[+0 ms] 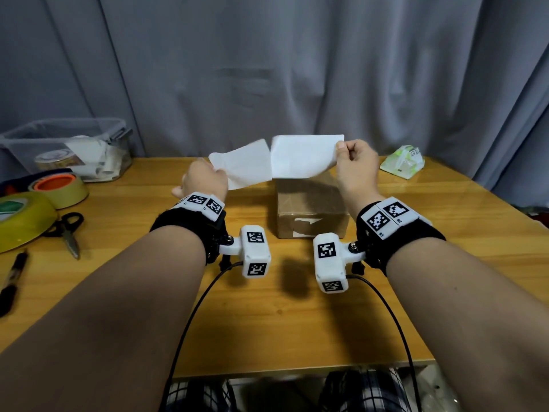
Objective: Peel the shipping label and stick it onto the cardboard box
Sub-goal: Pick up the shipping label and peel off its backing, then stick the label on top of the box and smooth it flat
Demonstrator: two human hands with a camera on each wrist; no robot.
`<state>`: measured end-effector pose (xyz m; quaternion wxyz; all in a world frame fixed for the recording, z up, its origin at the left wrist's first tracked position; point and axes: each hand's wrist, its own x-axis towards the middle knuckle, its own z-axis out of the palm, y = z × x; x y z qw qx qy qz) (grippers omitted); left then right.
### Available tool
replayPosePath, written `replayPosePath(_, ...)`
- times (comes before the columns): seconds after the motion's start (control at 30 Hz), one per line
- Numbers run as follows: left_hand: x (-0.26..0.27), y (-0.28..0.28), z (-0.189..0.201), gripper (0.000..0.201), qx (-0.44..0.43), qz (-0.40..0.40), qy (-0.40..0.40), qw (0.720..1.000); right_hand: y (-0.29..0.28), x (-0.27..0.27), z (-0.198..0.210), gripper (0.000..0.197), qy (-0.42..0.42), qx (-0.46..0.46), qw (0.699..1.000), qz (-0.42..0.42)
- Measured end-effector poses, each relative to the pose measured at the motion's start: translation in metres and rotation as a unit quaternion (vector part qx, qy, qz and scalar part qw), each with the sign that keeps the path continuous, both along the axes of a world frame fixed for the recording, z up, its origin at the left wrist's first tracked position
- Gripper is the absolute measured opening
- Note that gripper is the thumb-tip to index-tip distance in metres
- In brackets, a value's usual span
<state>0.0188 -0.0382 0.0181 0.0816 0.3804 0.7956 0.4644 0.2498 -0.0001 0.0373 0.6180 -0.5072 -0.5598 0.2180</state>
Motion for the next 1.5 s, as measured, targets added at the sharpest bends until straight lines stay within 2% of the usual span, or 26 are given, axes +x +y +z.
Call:
replayPosePath(0.13, -0.014, -0.010, -0.006, 0.024, 0.005, 0.027, -0.018, 0.999, -0.001, 0.014, 0.004, 0.016, 0.061, -0.011, 0.997, -0.035)
replayPosePath(0.2, -0.012, -0.016, -0.004, 0.024, 0.014, 0.019, 0.022, 0.999, -0.002, 0.016, 0.008, 0.021, 0.069, -0.016, 0.997, -0.018)
replayPosePath(0.3, 0.004, -0.019, 0.009, 0.021, 0.037, -0.021, 0.129, 0.991, -0.009, 0.007, 0.014, 0.032, 0.062, -0.018, 0.997, 0.035)
replayPosePath(0.37, 0.012, -0.019, 0.014, 0.016, 0.028, -0.052, 0.226, 0.972, -0.015, -0.001, 0.018, 0.033, 0.061, -0.025, 0.996, 0.060)
replayPosePath(0.47, 0.015, -0.022, 0.010, 0.011, -0.025, -0.118, 0.360, 0.925, -0.021, -0.007, 0.022, 0.033, 0.069, -0.043, 0.993, 0.080)
replayPosePath(0.53, 0.015, -0.024, 0.002, 0.010, -0.063, -0.158, 0.408, 0.897, -0.025, -0.009, 0.022, 0.033, 0.064, -0.056, 0.993, 0.087)
replayPosePath(0.6, 0.015, -0.027, -0.007, 0.012, -0.106, -0.177, 0.425, 0.881, -0.028, -0.011, 0.019, 0.033, 0.049, -0.064, 0.992, 0.093)
replayPosePath(0.77, 0.017, -0.032, -0.025, 0.021, -0.207, -0.212, 0.398, 0.868, -0.035, -0.012, 0.009, 0.028, 0.005, -0.075, 0.991, 0.112)
replayPosePath(0.83, 0.017, -0.032, -0.028, 0.039, -0.266, -0.231, 0.345, 0.870, -0.038, -0.014, 0.002, 0.034, -0.007, -0.088, 0.989, 0.121)
replayPosePath(0.9, 0.019, -0.031, -0.024, 0.063, -0.285, -0.241, 0.301, 0.877, -0.039, -0.016, -0.001, 0.036, -0.014, -0.095, 0.988, 0.119)
replayPosePath(0.97, 0.022, -0.029, -0.012, 0.070, -0.216, -0.238, 0.274, 0.906, -0.040, -0.018, 0.002, 0.039, -0.009, -0.105, 0.987, 0.119)
replayPosePath(1.03, 0.025, -0.025, 0.004, 0.063, -0.101, -0.276, 0.211, 0.932, -0.037, -0.019, 0.006, 0.038, 0.005, -0.113, 0.985, 0.127)
replayPosePath(1.13, 0.035, -0.020, 0.026, 0.066, -0.004, -0.359, 0.158, 0.920, -0.031, -0.021, 0.013, 0.029, 0.013, -0.134, 0.981, 0.136)
replayPosePath(1.23, 0.049, -0.017, 0.039, 0.078, 0.005, -0.370, 0.202, 0.907, -0.022, -0.022, 0.019, 0.034, -0.003, -0.148, 0.980, 0.130)
replayPosePath(1.33, 0.064, -0.007, 0.042, 0.072, -0.009, -0.339, 0.251, 0.906, -0.014, -0.023, 0.027, 0.045, -0.041, -0.158, 0.980, 0.115)
replayPosePath(1.43, 0.076, 0.006, 0.043, 0.060, -0.012, -0.329, 0.237, 0.914, -0.004, -0.019, 0.032, 0.054, -0.064, -0.173, 0.976, 0.117)
replayPosePath(1.5, 0.079, 0.013, 0.043, 0.048, -0.004, -0.351, 0.192, 0.916, 0.003, -0.014, 0.034, 0.058, -0.074, -0.179, 0.974, 0.115)
